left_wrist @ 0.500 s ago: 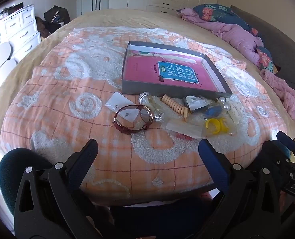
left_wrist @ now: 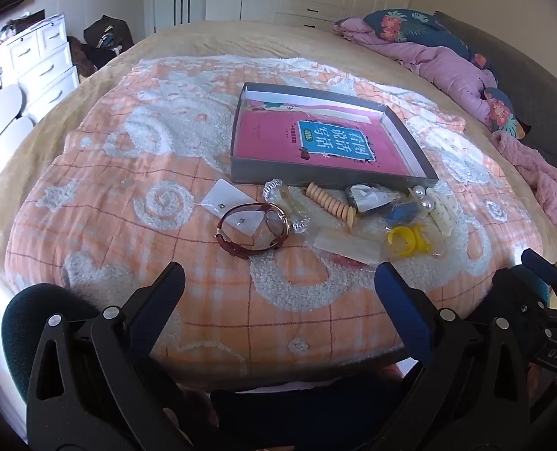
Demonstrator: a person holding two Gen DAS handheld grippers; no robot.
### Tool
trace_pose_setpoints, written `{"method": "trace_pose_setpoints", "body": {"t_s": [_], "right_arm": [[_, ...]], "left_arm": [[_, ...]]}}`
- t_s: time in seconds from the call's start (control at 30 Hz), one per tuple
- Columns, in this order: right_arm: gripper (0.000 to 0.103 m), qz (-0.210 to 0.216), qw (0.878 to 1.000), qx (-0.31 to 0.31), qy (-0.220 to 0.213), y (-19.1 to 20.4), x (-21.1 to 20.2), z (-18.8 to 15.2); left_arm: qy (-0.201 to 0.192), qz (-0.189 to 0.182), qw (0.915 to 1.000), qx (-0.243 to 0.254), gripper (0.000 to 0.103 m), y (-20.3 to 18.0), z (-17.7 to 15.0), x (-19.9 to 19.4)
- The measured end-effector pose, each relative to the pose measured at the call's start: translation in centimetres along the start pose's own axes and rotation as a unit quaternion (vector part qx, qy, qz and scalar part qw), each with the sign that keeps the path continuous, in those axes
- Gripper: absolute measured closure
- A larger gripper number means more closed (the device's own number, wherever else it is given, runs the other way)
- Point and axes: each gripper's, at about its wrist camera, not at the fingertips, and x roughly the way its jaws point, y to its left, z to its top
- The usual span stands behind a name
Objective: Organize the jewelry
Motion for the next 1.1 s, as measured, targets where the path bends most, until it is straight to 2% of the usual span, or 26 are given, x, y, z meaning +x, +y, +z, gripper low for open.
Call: {"method": "trace_pose_setpoints", "body": {"t_s": [1.1], "right_arm": [[0.004, 0.001, 1.000, 0.001, -0.004, 0.3, -0.3, 0.0]], "left_arm": [[-0.005, 0.005, 1.0000, 0.006, 0.008, -0.3, -0.1, -0.2]]}}
